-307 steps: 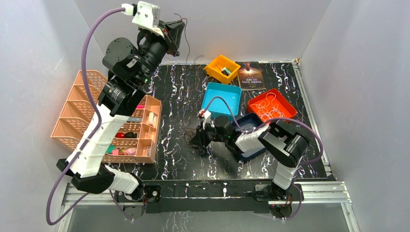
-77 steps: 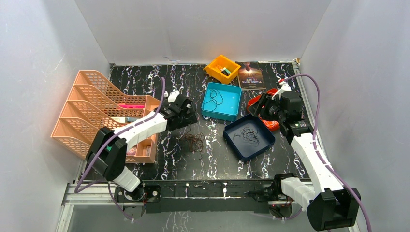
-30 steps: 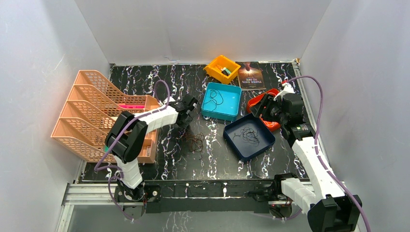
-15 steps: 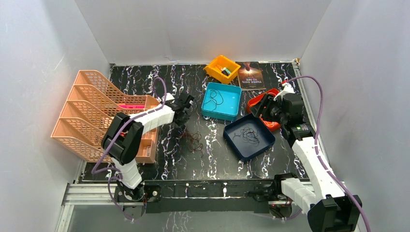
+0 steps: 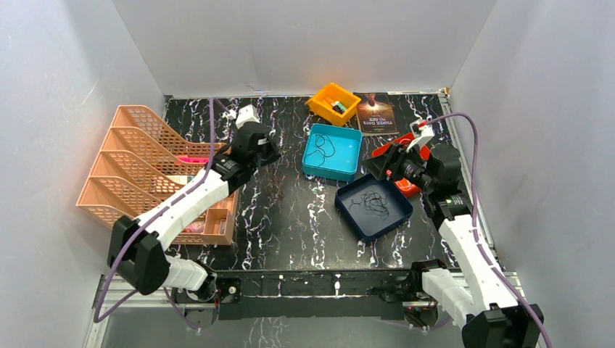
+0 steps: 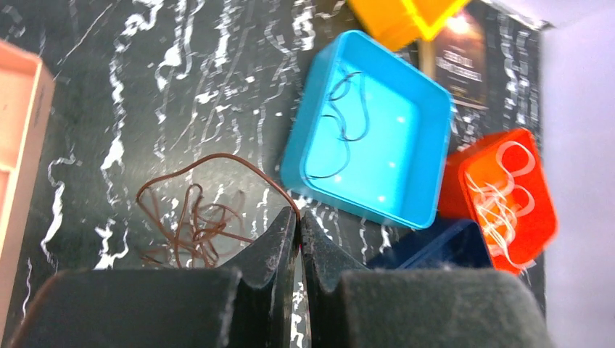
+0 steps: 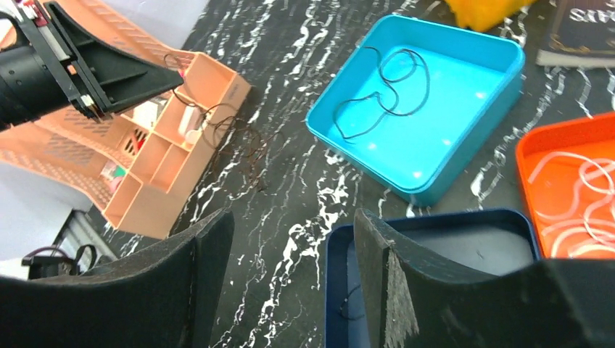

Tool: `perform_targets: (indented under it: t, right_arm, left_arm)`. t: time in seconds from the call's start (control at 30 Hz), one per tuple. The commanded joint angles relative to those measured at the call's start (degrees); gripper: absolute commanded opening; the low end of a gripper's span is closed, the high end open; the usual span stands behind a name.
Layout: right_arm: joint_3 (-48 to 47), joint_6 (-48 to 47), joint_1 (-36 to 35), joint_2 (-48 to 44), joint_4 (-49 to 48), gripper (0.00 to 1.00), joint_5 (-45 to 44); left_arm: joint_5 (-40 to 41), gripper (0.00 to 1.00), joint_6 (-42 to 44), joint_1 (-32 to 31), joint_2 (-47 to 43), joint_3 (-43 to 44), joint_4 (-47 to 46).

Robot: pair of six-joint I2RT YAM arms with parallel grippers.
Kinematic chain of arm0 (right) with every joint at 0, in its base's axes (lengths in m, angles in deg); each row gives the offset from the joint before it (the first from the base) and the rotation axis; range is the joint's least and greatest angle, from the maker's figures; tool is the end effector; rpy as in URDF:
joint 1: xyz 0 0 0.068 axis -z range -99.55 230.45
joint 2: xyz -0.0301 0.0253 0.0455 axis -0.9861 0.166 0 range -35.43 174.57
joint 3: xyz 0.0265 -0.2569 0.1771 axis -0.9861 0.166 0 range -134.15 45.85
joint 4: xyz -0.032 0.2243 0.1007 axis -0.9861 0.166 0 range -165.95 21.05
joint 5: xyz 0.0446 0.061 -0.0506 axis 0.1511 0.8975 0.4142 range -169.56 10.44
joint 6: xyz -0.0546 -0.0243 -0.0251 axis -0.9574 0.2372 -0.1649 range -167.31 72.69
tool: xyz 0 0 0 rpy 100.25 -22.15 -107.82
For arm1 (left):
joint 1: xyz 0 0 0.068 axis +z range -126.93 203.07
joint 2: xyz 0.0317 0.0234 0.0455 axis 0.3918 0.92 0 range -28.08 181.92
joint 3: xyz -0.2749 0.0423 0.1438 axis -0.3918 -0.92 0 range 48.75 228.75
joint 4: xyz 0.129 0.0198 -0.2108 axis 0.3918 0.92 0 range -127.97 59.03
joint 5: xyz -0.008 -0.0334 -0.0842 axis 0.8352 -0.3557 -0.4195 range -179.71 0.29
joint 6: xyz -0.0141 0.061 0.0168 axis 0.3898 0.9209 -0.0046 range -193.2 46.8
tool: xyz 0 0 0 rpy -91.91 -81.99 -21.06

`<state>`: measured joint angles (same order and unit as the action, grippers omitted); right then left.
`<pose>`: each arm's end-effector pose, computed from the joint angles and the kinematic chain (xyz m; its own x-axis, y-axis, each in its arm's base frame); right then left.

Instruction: Untangle the cables

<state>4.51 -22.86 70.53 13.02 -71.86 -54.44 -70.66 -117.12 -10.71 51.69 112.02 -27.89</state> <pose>0.1648 0.0507 0.3499 -0.4085 0.3090 -0.8589 -0.4363 0.7604 0.4811 0.2692 -0.1601 0.3516 -0.4642 -0.4783 -0.7455 -0.0544 0.8555 -0.5150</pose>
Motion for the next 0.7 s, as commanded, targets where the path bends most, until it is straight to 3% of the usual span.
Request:
perform_targets:
  t: [0.0, 0.17, 0.3, 0.47, 0.67]
  right_arm:
    - [-1.7, -1.7, -3.1, 2.7, -10.0, 0.70, 7.5]
    - [-2.1, -6.5, -17.3, 7.0, -16.5, 0.73, -0.2]
    - [0.7, -9.2, -24.2, 10.6, -29.4, 0.75, -2.5]
    - [2.8, -12.9, -28.6, 17.4, -46.3, 0.75, -3.6]
    - [2.1, -13.2, -29.4, 27.2, -59.2, 0.74, -3.7]
  left_arm:
    - [-9.3, 0.05, 10.1, 0.6, -5.3, -1.7, -6.7]
    - [-16.8, 0.00, 12.6, 0.6, -6.0, 1.6, -6.7]
    - [-21.3, 0.00, 12.8, 0.6, -6.3, 3.4, -6.5]
    - [-26.1, 0.00, 12.8, 0.6, -6.3, 5.8, -5.9]
    - [-26.7, 0.00, 12.6, 0.6, -7.6, 6.9, -4.7]
